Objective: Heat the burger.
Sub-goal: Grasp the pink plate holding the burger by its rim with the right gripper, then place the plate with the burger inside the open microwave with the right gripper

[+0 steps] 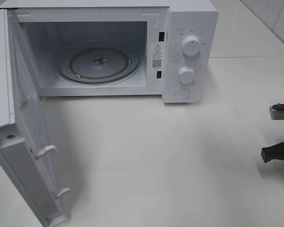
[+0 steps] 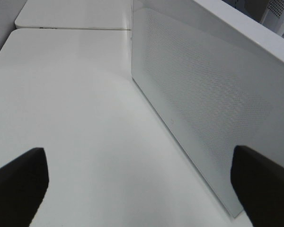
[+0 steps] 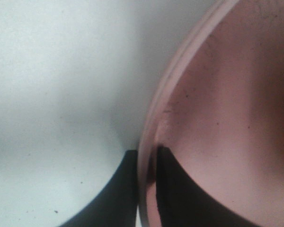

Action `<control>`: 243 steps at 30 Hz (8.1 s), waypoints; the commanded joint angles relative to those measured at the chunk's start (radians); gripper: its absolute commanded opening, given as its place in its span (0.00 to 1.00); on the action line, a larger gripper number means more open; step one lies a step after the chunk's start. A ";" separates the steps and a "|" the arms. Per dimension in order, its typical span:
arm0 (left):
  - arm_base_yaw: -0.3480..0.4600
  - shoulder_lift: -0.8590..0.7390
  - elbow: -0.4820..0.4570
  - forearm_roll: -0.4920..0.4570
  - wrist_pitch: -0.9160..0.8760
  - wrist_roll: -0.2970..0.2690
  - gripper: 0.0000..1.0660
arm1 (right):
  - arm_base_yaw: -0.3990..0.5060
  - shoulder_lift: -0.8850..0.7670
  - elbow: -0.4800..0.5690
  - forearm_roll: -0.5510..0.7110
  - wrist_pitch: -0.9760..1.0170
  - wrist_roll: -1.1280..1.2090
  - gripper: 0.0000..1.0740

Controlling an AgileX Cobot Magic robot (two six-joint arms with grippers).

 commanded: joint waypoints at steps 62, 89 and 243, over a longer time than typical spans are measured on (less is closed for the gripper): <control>-0.004 -0.021 0.005 -0.005 -0.011 -0.003 0.94 | 0.485 -0.132 -0.058 -0.348 0.412 0.247 0.00; -0.004 -0.021 0.005 -0.005 -0.011 -0.003 0.94 | 0.687 -0.315 0.070 -0.345 0.415 0.247 0.00; -0.004 -0.021 0.005 -0.005 -0.011 -0.003 0.94 | 1.066 -0.365 0.081 -0.597 -0.092 -0.724 0.00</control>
